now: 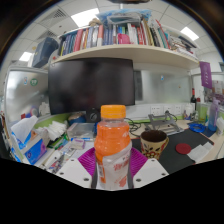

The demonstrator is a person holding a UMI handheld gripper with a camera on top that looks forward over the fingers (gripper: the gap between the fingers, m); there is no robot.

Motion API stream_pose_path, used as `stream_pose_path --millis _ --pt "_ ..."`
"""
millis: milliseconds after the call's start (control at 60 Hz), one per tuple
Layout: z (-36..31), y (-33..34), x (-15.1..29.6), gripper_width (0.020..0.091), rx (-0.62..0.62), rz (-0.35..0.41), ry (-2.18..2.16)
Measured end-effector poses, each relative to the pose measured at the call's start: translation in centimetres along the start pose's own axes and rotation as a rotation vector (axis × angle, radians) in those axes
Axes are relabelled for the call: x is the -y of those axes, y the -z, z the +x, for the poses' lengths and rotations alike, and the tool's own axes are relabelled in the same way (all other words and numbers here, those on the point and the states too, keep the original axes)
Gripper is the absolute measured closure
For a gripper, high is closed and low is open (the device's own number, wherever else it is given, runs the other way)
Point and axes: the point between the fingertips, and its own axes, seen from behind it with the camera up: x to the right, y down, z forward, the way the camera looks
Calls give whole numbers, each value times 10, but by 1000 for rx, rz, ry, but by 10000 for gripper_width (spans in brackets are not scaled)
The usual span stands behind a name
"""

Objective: Pour water

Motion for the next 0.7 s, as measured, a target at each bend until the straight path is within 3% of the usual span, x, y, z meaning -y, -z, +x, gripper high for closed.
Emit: stream_pose_path --millis 183,383,700 --pt "-9 -34 50 691 88 35 -348" --pt "1 -67 85 690 95 14 -896" --pt "14 -89 82 688 52 -73 -1501"
